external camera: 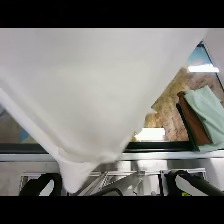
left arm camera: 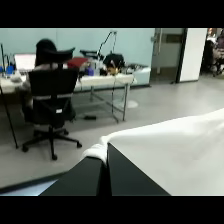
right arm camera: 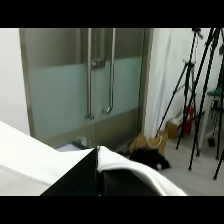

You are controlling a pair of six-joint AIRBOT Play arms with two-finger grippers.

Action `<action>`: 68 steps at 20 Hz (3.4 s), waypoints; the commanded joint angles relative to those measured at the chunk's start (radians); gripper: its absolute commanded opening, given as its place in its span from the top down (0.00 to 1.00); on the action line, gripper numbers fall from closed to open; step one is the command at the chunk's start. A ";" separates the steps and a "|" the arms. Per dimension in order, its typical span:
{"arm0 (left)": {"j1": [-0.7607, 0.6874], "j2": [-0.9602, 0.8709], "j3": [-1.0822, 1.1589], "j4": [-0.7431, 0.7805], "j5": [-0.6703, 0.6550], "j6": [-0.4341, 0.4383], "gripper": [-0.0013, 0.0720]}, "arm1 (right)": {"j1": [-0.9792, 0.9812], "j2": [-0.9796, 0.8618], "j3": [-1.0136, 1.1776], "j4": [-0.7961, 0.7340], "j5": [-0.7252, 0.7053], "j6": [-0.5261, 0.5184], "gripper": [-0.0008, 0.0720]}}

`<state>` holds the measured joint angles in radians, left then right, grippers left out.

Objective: Fold the shirts.

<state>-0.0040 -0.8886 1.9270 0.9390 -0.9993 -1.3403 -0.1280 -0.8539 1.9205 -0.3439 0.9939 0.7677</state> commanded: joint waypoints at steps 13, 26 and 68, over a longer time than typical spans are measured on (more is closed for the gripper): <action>-0.043 -1.034 0.115 0.002 0.046 0.128 0.96 | 0.030 -0.929 0.002 -0.068 -0.090 0.124 0.97; 0.111 -0.822 -0.083 0.005 -0.434 -0.097 0.07 | -0.038 -0.977 0.015 -0.426 0.089 0.245 0.26; 0.327 -0.580 -0.772 0.183 0.010 0.008 0.96 | 0.045 -1.026 0.014 -0.348 0.073 0.228 0.30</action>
<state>0.2859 -1.3838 1.0138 1.1530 -0.9684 -1.3792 -0.1165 -1.8679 1.9358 -0.6979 0.9684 0.9951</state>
